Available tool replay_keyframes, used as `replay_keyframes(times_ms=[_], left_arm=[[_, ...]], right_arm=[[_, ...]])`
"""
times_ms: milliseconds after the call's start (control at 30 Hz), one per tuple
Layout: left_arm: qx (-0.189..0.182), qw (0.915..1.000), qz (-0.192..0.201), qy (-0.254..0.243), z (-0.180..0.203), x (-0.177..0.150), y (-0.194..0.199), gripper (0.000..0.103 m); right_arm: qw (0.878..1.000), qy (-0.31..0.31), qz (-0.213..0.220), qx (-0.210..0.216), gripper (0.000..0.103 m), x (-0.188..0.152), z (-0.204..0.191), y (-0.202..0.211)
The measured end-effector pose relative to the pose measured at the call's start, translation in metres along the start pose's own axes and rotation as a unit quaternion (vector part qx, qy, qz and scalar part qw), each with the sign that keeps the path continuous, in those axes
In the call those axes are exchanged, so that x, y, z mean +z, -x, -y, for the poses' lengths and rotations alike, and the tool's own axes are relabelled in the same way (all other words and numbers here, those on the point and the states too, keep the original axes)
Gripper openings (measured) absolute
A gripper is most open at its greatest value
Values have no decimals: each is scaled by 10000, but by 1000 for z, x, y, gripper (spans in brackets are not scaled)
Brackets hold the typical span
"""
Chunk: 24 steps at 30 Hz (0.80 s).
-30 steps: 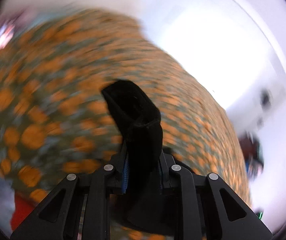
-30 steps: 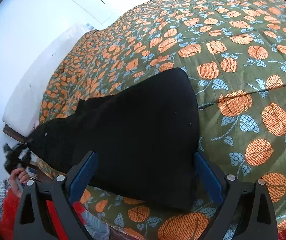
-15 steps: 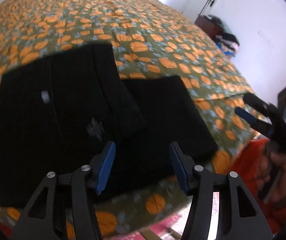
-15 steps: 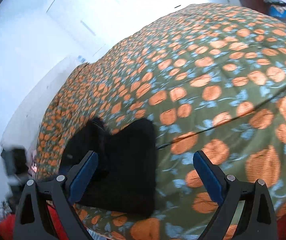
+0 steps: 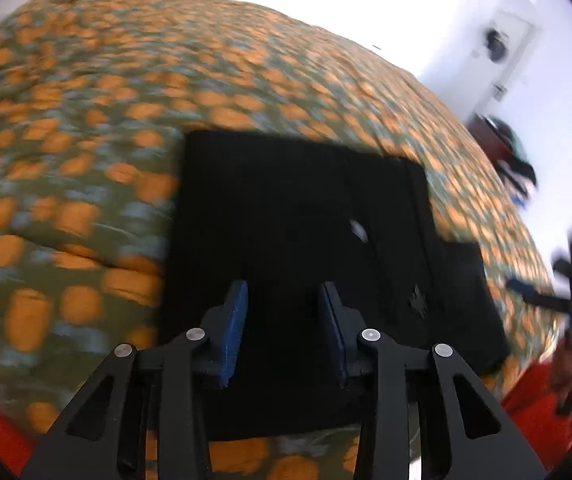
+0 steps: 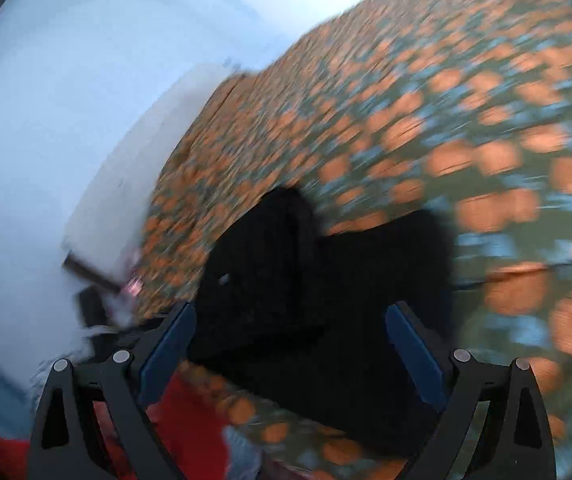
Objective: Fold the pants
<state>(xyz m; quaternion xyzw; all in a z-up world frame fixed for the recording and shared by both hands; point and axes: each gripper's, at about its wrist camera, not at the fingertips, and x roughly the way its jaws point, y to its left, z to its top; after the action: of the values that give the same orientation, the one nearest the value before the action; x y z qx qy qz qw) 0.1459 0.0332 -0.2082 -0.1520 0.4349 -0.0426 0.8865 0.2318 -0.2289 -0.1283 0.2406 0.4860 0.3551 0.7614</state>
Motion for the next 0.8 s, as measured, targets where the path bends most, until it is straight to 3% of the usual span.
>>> replay_keyframes(times_ms=[133, 267, 467, 667, 800], left_arm=[[-178, 9985, -85, -502, 25, 0, -18, 37], [-417, 9984, -89, -374, 15, 0, -14, 36], [-392, 9982, -59, -440, 18, -2, -13, 36], [-387, 9984, -46, -399, 17, -2, -16, 37], [-236, 9981, -50, -568, 21, -3, -13, 46]], right_arm=[[9962, 135, -861, 16, 93, 20, -1, -46], [9915, 73, -1296, 86, 76, 24, 3, -68], [9790, 542, -1964, 19, 56, 19, -8, -90], [9711, 788, -2253, 88, 53, 26, -11, -106], [9643, 1067, -2402, -324, 52, 18, -18, -129]])
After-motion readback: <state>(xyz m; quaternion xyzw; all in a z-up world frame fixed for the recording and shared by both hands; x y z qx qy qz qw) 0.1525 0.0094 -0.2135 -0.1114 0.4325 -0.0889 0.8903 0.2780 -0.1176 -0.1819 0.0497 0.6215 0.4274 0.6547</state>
